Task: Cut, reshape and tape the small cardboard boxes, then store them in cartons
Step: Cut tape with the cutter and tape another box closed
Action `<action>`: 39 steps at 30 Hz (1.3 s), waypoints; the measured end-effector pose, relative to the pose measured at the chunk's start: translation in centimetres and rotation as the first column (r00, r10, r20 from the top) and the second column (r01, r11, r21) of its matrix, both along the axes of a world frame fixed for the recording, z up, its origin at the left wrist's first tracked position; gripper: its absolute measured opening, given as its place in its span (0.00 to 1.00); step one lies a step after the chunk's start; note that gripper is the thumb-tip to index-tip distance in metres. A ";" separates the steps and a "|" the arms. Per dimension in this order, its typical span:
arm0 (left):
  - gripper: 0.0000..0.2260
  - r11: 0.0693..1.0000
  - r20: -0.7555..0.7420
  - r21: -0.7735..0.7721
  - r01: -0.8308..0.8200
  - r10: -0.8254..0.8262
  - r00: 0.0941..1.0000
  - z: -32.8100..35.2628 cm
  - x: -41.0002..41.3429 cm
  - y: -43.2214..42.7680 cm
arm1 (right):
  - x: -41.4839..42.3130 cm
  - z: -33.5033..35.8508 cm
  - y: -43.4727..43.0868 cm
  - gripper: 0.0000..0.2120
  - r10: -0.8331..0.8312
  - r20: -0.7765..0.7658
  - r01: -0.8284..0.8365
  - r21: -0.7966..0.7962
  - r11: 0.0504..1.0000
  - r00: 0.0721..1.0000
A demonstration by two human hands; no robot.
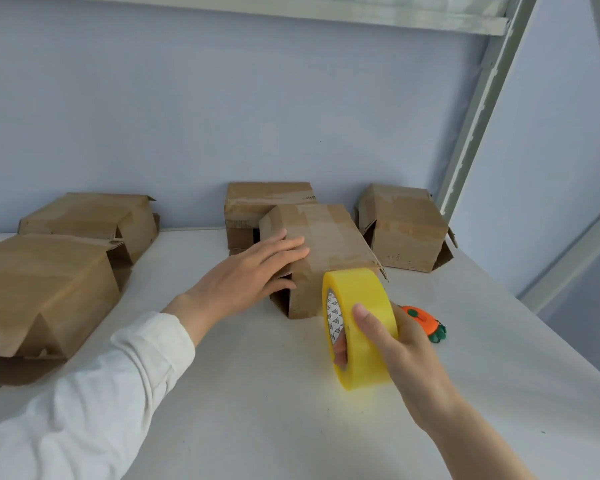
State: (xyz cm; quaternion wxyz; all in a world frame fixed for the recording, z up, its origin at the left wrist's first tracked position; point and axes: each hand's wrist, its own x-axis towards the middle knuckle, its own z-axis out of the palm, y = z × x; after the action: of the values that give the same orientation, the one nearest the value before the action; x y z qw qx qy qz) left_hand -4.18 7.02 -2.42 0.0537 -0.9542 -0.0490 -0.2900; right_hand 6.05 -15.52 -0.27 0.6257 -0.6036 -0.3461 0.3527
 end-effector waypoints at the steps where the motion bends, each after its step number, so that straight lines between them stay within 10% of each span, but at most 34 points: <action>1: 0.22 0.999 0.048 0.041 0.016 -0.018 0.999 -0.1 0.0 0.2 | 0.0 0.3 0.0 0.27 -0.003 -0.005 0.003 0.004 1.000 1.000; 5: 0.16 0.995 0.263 0.088 0.044 -0.066 0.963 1.1 -0.1 -0.5 | 0.2 3.1 -0.6 0.21 0.031 -0.009 -0.031 0.057 0.998 0.999; 8: 0.21 0.984 0.385 -0.164 -0.062 0.122 0.915 4.9 0.2 -2.0 | 0.4 6.9 -1.0 0.09 0.104 0.029 -0.107 0.182 0.977 0.994; 13: 0.23 0.849 0.067 -0.517 -0.114 0.172 0.983 9.7 0.1 -3.2 | 1.0 11.8 0.7 0.12 0.139 0.029 -0.142 0.238 0.961 0.990; 17: 0.60 0.966 -0.177 -0.064 -0.250 0.236 0.956 9.4 1.0 -4.8 | 0.9 13.2 2.4 0.17 0.056 -0.020 -0.051 0.221 0.974 0.998; 27: 0.46 0.946 0.084 0.107 -0.305 0.297 0.951 7.4 2.8 -3.7 | 0.0 11.1 1.0 0.20 -0.057 0.051 0.048 0.168 0.985 0.997; 39: 0.51 0.947 -0.026 0.082 -0.310 0.313 0.949 7.1 2.9 -4.1 | -0.9 2.7 -0.7 0.21 -0.052 -0.025 0.051 -0.053 0.997 0.998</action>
State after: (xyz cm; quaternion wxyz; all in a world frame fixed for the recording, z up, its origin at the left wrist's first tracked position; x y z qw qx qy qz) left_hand -1.26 2.92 4.70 0.1366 -0.9373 -0.1867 -0.2609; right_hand 5.17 -16.25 2.44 0.6232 -0.6236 -0.3129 0.3534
